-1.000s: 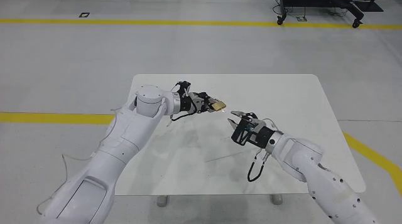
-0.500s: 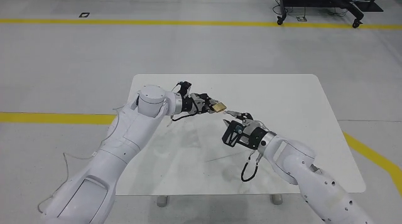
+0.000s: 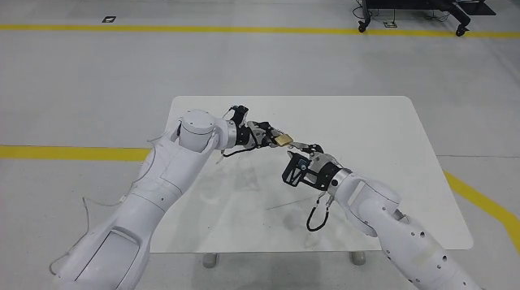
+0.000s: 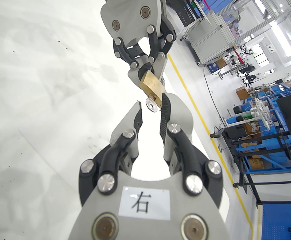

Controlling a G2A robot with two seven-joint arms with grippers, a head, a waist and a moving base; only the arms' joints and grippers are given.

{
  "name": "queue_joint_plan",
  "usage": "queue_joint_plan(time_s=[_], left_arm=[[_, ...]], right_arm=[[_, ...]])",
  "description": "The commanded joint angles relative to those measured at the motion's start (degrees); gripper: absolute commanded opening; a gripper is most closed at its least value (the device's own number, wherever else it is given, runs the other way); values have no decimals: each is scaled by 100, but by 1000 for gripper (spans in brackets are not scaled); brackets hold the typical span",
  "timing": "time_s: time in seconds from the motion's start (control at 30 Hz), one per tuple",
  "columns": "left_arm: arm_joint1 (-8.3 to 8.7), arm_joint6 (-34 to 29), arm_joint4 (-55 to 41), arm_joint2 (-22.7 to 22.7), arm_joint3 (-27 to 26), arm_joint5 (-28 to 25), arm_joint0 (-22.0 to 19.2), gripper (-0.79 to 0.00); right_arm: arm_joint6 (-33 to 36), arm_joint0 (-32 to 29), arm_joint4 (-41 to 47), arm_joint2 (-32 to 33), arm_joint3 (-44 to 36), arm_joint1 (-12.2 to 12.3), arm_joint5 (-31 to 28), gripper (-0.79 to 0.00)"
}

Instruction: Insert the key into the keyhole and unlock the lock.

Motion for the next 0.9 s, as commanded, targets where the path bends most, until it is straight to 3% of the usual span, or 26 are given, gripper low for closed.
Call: queue_joint_plan(time_s=[0.0, 0.07, 0.13, 0.37, 0.67, 0.87], left_arm=[[-1, -14, 10, -2, -3, -19, -1, -785], [-1, -23, 17, -8, -10, -45, 6, -785], [0, -38, 31, -11, -19, -70, 11, -785], [3, -95, 144, 9, -100, -217, 31, -785], [77, 12, 565, -63, -521, -988, 253, -785], [145, 88, 764, -178, -834, -1229, 455, -785]], right_arm=[[42, 33, 9, -29, 25, -22, 17, -637], [73, 52, 77, -37, 55, -43, 36, -671], [77, 56, 186, -11, 95, -61, 80, -785], [-175, -4, 759, 187, 253, -82, -137, -785], [-996, -38, 2164, 592, 769, -90, -868, -785], [-1611, 32, 3262, 793, 1303, -89, -1872, -785]])
